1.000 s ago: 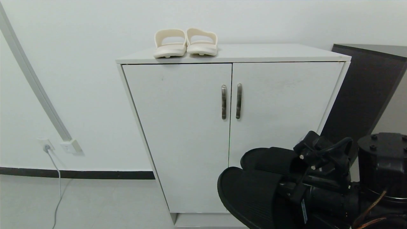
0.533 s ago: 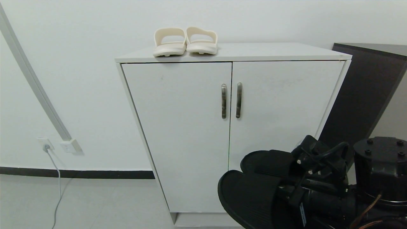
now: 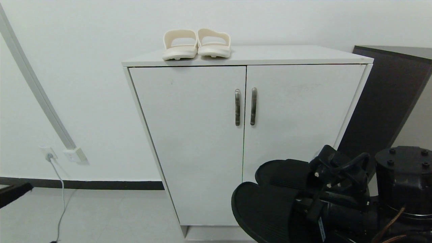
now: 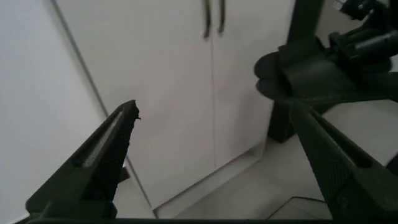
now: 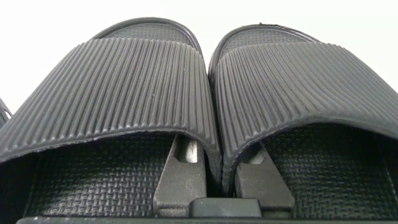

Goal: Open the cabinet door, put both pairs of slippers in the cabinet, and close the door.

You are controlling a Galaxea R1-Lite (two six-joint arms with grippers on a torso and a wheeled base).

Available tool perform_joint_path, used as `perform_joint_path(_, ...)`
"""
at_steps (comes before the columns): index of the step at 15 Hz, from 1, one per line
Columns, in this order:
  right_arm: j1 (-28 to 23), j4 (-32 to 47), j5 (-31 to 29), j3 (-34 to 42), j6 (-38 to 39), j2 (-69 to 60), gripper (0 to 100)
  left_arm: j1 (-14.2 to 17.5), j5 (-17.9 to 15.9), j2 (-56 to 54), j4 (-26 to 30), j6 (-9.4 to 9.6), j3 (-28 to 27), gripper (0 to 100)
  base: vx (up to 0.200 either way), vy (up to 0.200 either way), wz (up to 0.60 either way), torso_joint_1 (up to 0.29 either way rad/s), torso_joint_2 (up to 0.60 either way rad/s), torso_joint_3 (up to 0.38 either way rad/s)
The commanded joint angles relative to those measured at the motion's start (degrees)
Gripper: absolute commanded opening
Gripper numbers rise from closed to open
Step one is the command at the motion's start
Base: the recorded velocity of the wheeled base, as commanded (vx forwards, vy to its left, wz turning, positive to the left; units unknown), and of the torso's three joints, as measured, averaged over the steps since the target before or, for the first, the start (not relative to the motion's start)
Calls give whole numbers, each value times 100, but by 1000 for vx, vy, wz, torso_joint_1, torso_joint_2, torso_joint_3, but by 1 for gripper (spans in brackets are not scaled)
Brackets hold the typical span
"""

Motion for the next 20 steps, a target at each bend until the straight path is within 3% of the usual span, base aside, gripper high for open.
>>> perform_joint_path(1,25,-9,-4,26,-43,8,0,-608,-62,1142,-280,-66,-426,100,0,0,0,0,0,0)
perform_joint_path(4,25,0,-4,26,-52,-9,0,-1056,-62,1792,-553,-110,-927,100,0,0,0,0,0,0)
perform_joint_path(7,25,0,-4,26,-61,8,0,-1812,34,2381,-562,-567,-1507,100,0,0,0,0,0,0)
perform_joint_path(9,25,-9,-4,26,-61,0,0,-2313,245,2873,-658,-752,-1859,100,0,0,0,0,0,0)
perform_joint_path(11,25,-9,-13,26,-52,0,0,-2726,421,3321,-1001,-892,-2061,100,0,0,0,0,0,0)
perform_joint_path(13,25,-9,-13,26,-52,0,0,-3201,667,3893,-1520,-1217,-2298,100,0,0,0,0,0,0)
perform_joint_path(17,25,-9,-13,26,-52,8,0,-3658,808,4701,-1792,-1569,-2913,100,0,0,0,0,0,0)
perform_joint_path(20,25,-9,-13,26,-52,17,0,-3825,799,5088,-1792,-2114,-3432,100,0,0,0,0,0,0)
